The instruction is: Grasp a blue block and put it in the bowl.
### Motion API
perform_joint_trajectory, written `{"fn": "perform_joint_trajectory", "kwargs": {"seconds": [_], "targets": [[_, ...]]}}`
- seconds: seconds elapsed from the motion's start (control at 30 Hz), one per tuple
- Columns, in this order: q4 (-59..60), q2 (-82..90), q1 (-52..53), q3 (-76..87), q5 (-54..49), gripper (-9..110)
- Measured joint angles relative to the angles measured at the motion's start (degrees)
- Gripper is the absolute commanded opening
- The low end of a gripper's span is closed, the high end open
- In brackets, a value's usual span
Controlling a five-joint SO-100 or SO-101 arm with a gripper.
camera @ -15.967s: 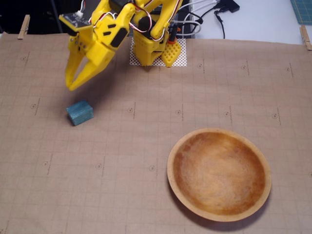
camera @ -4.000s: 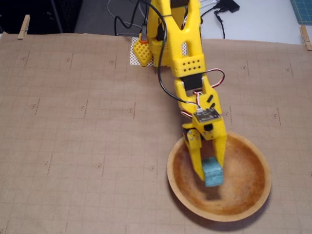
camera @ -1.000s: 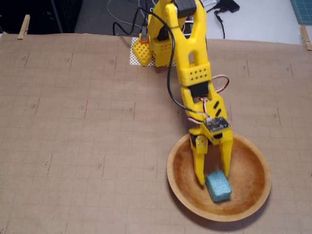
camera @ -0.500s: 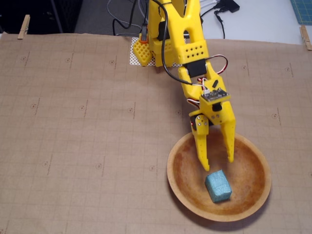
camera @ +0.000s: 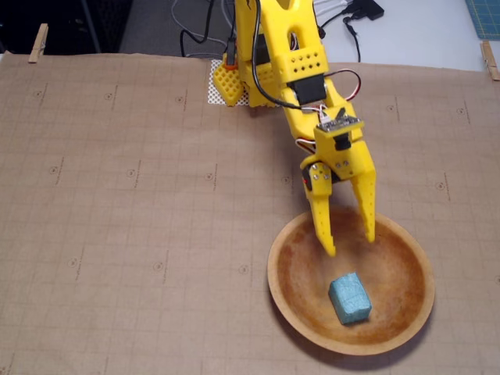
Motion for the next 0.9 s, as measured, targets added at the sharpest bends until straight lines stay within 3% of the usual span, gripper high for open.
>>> {"fn": "perform_joint_trajectory", "kwargs": {"seconds": [0.43, 0.9], "targets": [[0.0, 17.8, 6.7, 14.5, 0.0, -2], [0.0, 34.5, 14.2, 27.5, 0.0, -3]]}}
